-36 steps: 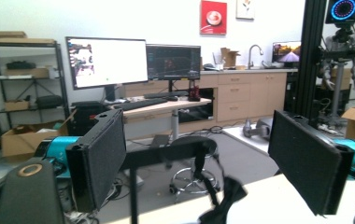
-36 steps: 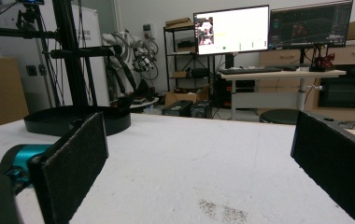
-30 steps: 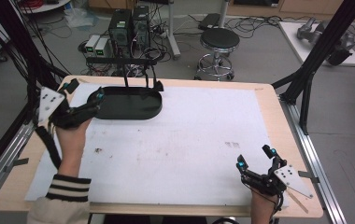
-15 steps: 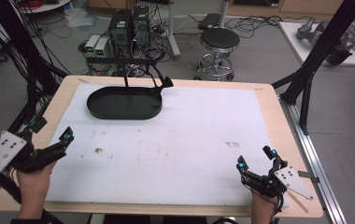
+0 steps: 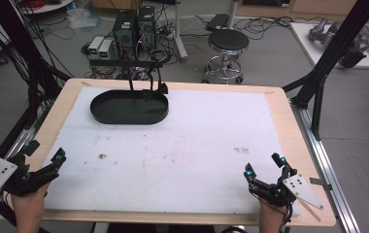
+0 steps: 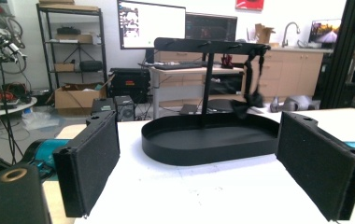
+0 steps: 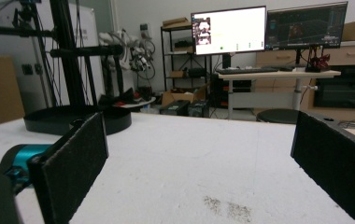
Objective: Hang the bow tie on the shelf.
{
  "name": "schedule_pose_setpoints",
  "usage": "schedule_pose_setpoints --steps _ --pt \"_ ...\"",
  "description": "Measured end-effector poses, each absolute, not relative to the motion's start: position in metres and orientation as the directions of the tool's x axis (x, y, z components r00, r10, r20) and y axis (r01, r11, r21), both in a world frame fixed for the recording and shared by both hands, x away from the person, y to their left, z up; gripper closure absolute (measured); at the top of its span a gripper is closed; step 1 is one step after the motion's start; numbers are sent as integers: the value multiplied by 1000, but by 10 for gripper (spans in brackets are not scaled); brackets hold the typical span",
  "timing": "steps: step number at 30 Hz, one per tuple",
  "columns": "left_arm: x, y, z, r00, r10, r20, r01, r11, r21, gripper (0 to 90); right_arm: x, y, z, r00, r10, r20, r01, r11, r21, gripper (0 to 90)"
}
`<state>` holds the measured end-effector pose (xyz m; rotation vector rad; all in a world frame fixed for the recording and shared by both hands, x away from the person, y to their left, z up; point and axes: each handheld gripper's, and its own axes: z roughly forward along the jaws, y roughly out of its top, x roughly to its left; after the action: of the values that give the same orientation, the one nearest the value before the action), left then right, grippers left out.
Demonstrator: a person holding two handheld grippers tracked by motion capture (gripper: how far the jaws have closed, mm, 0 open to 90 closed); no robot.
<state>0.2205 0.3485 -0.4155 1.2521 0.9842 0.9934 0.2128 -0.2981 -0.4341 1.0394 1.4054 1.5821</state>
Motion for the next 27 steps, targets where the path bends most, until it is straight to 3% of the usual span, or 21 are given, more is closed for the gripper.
schedule_pose_setpoints --steps 27 --pt "231 336 -419 326 945 -16 1 17 1000 142 207 -301 -434 -363 929 69 -43 -91 995 30"
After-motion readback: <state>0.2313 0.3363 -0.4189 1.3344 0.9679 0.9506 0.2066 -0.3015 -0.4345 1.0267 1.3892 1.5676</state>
